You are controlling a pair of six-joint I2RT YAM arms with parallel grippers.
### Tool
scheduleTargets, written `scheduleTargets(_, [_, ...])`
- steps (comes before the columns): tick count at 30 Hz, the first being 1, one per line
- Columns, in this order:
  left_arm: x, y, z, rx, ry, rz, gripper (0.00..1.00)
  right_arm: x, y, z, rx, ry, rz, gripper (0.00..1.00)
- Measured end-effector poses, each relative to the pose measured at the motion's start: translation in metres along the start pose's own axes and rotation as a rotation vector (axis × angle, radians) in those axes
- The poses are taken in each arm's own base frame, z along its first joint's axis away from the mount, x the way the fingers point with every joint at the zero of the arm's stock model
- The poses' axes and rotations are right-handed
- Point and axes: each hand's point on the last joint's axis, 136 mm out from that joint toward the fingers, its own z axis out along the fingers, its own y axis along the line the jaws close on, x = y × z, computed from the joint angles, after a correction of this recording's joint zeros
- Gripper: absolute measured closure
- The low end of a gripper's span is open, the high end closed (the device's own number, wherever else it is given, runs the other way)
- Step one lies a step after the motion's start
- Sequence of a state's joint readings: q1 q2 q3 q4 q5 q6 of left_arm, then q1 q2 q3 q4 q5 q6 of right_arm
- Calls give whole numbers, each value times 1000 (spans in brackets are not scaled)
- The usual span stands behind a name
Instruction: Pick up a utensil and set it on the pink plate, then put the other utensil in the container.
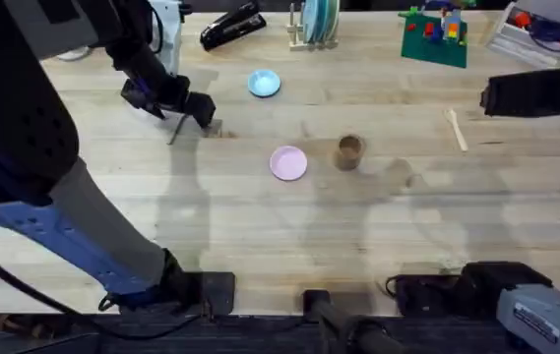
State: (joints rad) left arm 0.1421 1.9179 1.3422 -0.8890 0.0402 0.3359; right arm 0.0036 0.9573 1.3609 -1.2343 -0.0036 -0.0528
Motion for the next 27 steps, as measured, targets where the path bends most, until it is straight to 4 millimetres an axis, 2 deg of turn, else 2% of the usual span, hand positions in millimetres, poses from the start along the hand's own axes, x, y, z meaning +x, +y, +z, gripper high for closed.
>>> scheduleTargets(5, [0,0,0,1,0,-2,26,0,0,0,0,0,0,7])
scheduleTargets(8, [1,-2,0,6,2,-2,135,0,0,0,0,0,0,9])
scheduleTargets(10, [1,-2,0,8,3,-4,273,0,0,0,0,0,0,8])
scheduleTargets(14, [1,-3,0,11,3,-6,651,0,0,0,0,0,0,8])
scheduleTargets(16, [1,-3,0,14,4,-10,795,0,0,0,0,0,0,7])
scheduleTargets(17, [1,-4,0,17,4,-9,906,0,0,0,0,0,0,7])
scheduleTargets(19, [1,-4,-1,18,4,-9,948,0,0,0,0,0,0,7])
scheduleTargets(27, [4,-5,-2,21,16,-36,953,0,0,0,0,0,0,7])
